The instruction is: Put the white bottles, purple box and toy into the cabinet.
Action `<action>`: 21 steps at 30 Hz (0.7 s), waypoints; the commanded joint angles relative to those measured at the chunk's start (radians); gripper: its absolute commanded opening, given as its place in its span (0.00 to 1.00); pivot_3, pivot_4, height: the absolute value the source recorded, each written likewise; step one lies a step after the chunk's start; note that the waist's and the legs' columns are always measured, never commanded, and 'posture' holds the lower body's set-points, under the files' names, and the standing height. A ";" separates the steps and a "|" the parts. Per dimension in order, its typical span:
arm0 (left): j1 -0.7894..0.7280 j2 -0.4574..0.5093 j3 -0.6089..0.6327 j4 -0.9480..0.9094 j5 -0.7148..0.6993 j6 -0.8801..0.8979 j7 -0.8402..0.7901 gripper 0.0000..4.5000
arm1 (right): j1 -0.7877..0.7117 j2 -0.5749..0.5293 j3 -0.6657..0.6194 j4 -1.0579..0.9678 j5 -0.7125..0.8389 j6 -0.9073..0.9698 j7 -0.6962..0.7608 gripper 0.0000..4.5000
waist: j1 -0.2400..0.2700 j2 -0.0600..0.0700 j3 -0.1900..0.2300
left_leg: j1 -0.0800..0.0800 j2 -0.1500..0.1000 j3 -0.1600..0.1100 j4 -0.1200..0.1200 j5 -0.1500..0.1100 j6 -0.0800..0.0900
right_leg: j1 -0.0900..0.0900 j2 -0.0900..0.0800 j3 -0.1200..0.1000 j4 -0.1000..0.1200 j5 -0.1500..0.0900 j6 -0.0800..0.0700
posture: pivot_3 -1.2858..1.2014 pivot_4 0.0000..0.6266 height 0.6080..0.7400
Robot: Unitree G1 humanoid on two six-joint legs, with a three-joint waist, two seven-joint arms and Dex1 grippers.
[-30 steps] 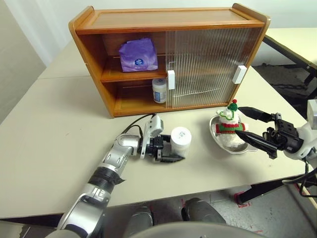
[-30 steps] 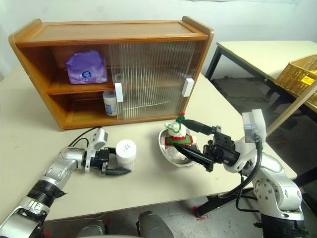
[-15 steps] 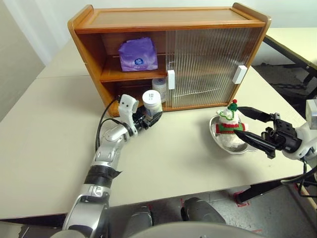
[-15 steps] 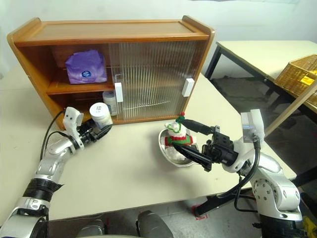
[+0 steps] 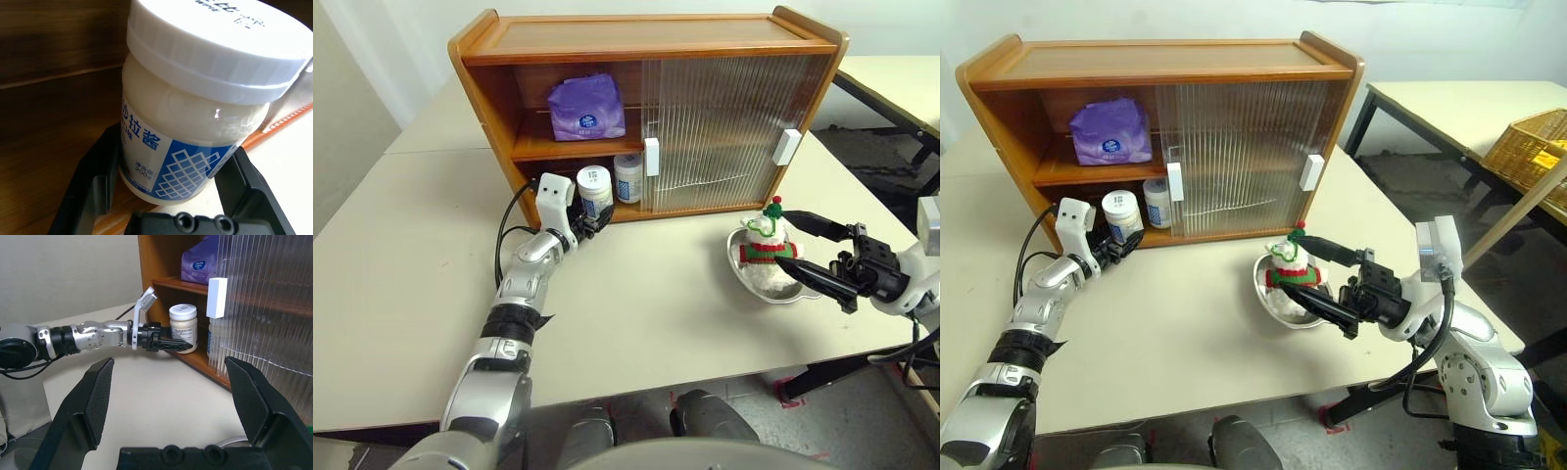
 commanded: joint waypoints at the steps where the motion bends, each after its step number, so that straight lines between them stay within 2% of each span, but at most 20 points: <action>1: -0.057 0.000 0.018 0.071 0.016 -0.020 0.027 0.69 | -0.003 -0.002 0.002 -0.004 -0.003 -0.002 -0.002 1.00 | 0.000 0.000 0.000 | 0.000 0.000 0.000 0.000 0.000 0.000 | 0.000 0.000 0.000 0.000 0.000 0.001 | 0.41 0.00 1.00; 14: -0.191 -0.014 0.051 0.306 0.034 -0.091 0.142 0.69 | -0.001 0.003 0.005 -0.013 -0.002 -0.003 -0.011 1.00 | -0.009 -0.004 0.003 | 0.003 0.000 0.000 0.000 0.005 0.000 | 0.003 0.001 0.000 0.000 0.003 0.003 | 0.41 0.00 1.00; 21: -0.237 -0.023 0.055 0.411 0.049 -0.127 0.203 0.69 | -0.016 0.003 0.006 -0.004 -0.005 -0.007 -0.009 1.00 | -0.031 -0.008 0.006 | 0.007 -0.001 0.000 0.000 0.006 0.000 | 0.007 0.001 0.000 0.000 0.003 0.002 | 0.41 0.00 1.00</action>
